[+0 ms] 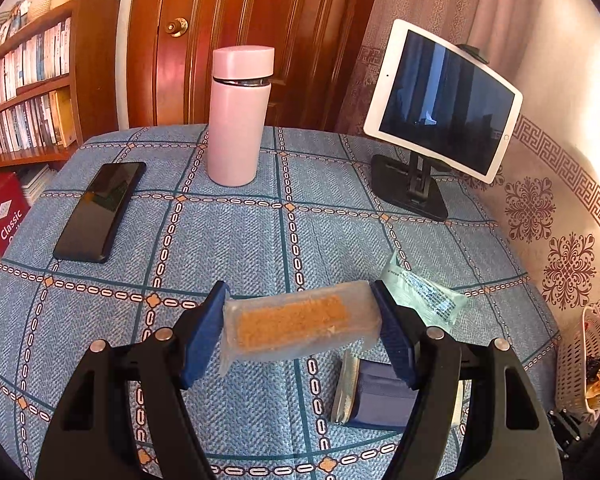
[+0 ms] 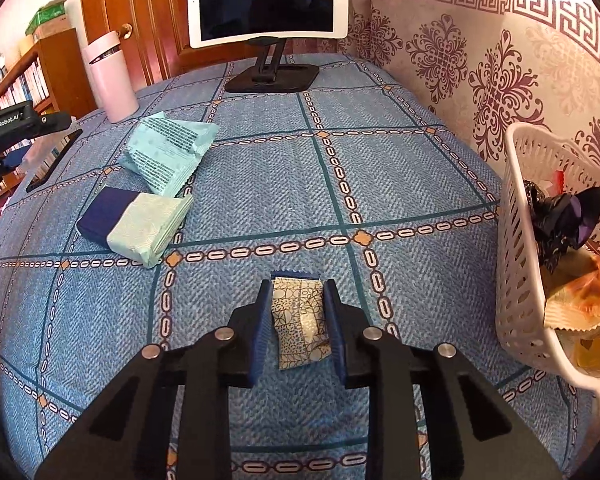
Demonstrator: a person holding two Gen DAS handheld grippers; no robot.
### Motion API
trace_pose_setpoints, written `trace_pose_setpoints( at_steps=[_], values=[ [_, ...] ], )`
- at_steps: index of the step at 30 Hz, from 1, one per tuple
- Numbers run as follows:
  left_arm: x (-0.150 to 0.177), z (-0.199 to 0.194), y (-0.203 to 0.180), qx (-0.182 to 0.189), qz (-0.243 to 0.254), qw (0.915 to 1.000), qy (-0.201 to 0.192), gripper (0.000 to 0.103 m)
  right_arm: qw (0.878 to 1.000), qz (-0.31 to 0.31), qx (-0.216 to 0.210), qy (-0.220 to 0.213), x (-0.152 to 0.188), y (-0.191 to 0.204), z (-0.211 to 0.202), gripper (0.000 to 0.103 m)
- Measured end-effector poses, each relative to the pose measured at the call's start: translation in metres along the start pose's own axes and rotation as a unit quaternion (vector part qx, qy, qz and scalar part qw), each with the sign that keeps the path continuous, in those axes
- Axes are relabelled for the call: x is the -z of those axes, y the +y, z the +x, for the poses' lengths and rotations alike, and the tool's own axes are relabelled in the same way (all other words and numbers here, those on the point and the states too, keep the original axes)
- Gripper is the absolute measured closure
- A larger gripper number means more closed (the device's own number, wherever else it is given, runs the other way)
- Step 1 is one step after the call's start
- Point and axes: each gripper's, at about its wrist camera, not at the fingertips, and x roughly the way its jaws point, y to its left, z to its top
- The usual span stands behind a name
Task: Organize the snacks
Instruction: 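Carry the silver packet to the white basket with the right tool while the left tool lifts the bar packet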
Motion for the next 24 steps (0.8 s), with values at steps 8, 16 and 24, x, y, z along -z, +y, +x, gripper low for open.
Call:
trace_pose_setpoints(
  at_steps=[8, 16, 24],
  values=[
    [-0.009, -0.026, -0.005, 0.015, -0.002, 0.9993, -0.033, 0.030, 0.999, -0.013, -0.007, -0.036, -0.005, 0.014, -0.031, 0.077],
    [-0.014, -0.048, -0.008, 0.033, -0.007, 0.9978, -0.056, 0.030, 0.996, -0.001, 0.010, -0.088, -0.018, 0.004, -0.072, 0.077],
    [-0.015, -0.066, -0.012, 0.052, -0.010, 0.9959, -0.074, 0.030, 0.989, 0.032, 0.062, -0.131, -0.028, -0.032, -0.106, 0.077]
  ],
)
